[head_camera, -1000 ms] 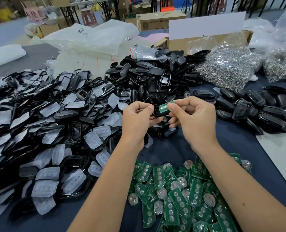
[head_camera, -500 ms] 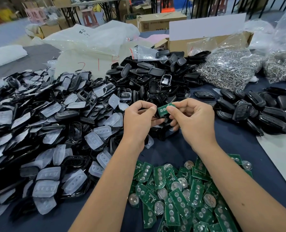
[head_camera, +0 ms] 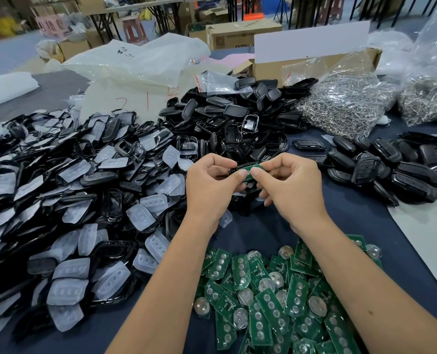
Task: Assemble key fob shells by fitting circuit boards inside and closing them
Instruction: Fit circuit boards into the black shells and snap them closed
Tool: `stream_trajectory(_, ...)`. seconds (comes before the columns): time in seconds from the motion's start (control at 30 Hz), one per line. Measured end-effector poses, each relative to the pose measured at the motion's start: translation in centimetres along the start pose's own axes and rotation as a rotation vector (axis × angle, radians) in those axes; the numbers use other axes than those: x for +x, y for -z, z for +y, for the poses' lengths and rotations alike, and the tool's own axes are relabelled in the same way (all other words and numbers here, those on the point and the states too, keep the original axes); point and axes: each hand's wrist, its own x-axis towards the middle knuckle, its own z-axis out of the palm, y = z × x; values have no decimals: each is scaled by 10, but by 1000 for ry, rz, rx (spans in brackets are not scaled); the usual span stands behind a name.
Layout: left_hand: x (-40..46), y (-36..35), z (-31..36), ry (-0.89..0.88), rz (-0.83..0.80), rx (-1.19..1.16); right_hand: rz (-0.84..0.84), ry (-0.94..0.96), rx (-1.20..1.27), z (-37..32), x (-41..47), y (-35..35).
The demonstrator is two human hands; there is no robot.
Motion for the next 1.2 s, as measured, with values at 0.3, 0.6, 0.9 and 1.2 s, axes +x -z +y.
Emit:
stream_trajectory(0.3, 3, 9, 6, -62, -80, 61, 100, 45, -215, -2, -1, 4)
stream_trajectory(0.6, 2, 13, 12, -20, -130, -40, -180, -47, 178, -7, 1, 8)
stream_trajectory(0.9, -7, -4, 14, -2, -160, -132, -69, -46, 264, -10, -1, 5)
stream_trajectory(1.2, 0, 13, 29, -95, 261, -155, -189, 21, 108, -36, 12, -37)
